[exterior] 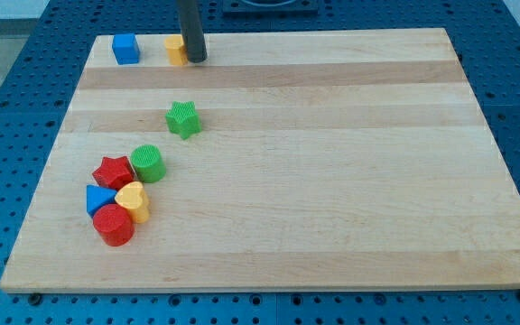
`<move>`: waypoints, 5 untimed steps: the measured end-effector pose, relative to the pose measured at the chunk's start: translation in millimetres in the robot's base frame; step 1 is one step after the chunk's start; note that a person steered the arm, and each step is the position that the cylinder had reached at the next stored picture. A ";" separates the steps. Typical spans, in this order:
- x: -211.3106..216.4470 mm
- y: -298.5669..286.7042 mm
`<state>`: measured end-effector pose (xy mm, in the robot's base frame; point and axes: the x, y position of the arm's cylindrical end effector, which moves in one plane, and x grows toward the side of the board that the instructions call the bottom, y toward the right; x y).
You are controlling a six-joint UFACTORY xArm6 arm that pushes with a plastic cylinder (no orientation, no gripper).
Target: Move the yellow hexagon towards blue cube
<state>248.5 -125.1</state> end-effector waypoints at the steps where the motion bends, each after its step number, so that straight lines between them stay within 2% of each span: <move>1: 0.0 -9.2; 4: -21.2 7.4; 5: -21.7 -4.9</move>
